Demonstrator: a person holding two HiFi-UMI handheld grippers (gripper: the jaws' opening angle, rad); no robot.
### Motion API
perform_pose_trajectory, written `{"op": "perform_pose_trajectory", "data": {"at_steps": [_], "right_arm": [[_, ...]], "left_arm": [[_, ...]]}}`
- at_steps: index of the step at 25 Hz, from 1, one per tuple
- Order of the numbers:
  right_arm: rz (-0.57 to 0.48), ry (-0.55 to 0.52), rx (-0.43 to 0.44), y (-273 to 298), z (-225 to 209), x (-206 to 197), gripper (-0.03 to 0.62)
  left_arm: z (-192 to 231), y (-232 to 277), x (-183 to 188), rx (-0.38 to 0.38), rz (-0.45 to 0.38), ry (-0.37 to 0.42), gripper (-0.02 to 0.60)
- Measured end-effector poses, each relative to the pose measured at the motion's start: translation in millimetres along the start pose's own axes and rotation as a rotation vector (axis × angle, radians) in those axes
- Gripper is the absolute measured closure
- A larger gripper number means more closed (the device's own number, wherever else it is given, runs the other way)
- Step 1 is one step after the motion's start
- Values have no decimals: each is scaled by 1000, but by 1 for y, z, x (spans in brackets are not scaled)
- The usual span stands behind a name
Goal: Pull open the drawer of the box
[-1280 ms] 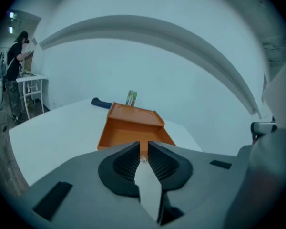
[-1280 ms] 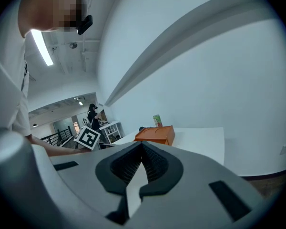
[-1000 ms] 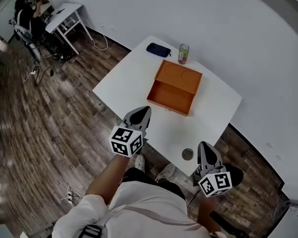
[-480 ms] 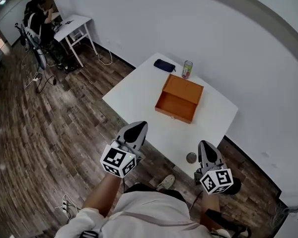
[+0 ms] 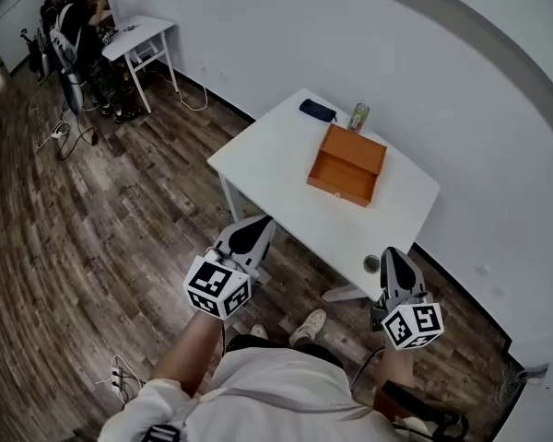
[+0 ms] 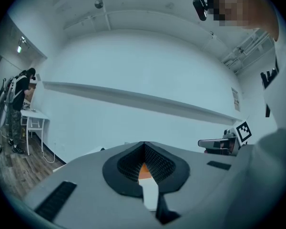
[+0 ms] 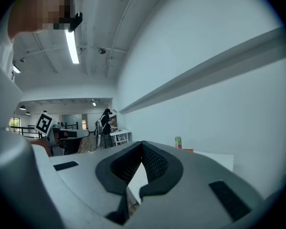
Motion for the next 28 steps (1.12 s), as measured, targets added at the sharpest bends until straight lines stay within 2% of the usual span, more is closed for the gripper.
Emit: {"op": "perform_pose_trajectory", "data": {"at_steps": [4,10,28], "right_arm": [[16,-15,-12,-10,25,5,592],[3,-27,-17,-20,35,9,592],[-46,-49,15,-53,-10,35,592]], "left_arm": [[2,-16,-4,-21,4,-24,571],[-10,-24,0,-48,-5,-17,571],[-75,-2,11,-28,-30,-6,571]]}}
Point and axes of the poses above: the fingertips, and each gripper's own axes: y forward along the fingers, z to its left, x out of its top, the point moved 7 cm from there along -y, backward along the fingers, and after that the axes turned 10 degrees about x, right-handed, at the moved point
